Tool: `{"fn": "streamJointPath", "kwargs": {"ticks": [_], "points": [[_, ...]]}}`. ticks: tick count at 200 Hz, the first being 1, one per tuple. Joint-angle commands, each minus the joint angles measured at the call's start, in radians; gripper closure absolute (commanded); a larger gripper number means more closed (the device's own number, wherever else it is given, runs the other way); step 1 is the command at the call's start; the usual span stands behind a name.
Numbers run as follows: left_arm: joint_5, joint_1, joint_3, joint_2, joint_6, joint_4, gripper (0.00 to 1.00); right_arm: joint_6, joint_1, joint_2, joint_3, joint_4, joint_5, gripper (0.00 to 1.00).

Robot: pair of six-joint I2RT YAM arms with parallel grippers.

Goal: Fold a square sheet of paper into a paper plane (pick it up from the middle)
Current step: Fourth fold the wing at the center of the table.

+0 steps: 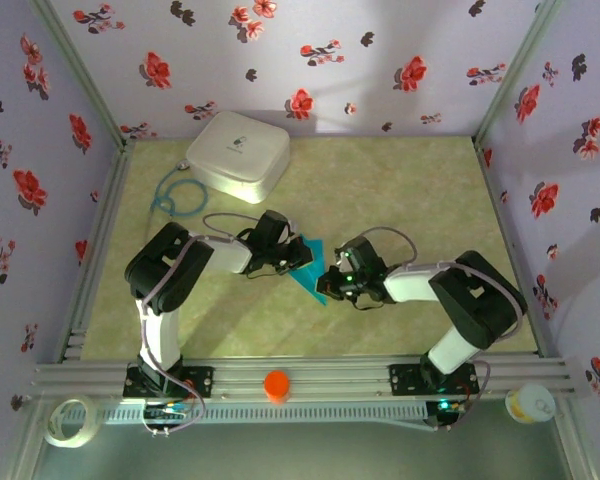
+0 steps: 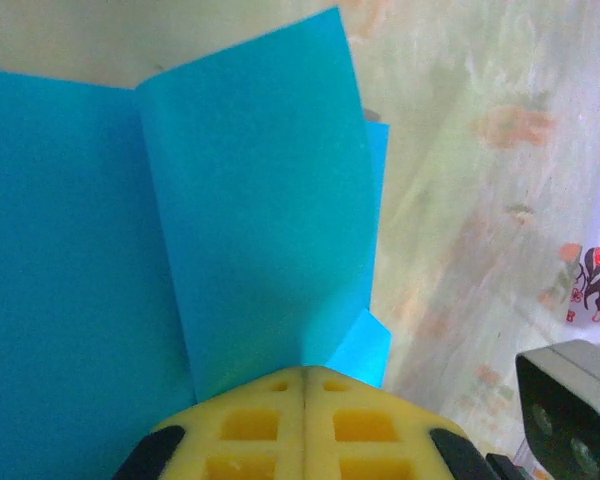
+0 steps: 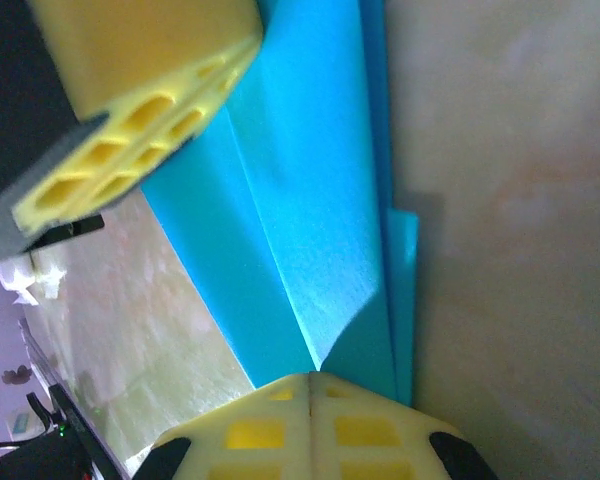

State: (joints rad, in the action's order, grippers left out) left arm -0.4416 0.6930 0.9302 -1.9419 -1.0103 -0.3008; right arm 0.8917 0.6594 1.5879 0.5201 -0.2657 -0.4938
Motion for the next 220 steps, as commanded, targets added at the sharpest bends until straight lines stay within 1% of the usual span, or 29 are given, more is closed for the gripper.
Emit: {"fn": "streamJointPath", "kwargs": {"ticks": [1,37,71,135,180,220], "points": [[0.050,-0.015,-0.036,-0.032,0.010,0.081,1.00,0.014,0.020,-0.031,-0.055,0.071,-0.001,0.98],[0.052,-0.018,-0.039,-0.032,0.008,0.083,1.00,0.014,0.043,-0.067,-0.090,0.100,0.001,0.99],[0.054,-0.019,-0.037,-0.032,0.009,0.086,1.00,0.014,0.053,-0.109,-0.113,0.148,0.032,0.99],[0.057,-0.021,-0.039,-0.030,0.007,0.091,1.00,0.006,0.083,-0.152,-0.120,0.201,0.021,1.00],[0.055,-0.020,-0.042,-0.027,0.008,0.092,1.00,-0.017,0.085,-0.169,-0.093,0.279,0.041,1.00],[0.055,-0.019,-0.048,-0.015,0.010,0.093,1.00,-0.020,0.072,-0.307,-0.028,0.352,0.103,1.00]]}}
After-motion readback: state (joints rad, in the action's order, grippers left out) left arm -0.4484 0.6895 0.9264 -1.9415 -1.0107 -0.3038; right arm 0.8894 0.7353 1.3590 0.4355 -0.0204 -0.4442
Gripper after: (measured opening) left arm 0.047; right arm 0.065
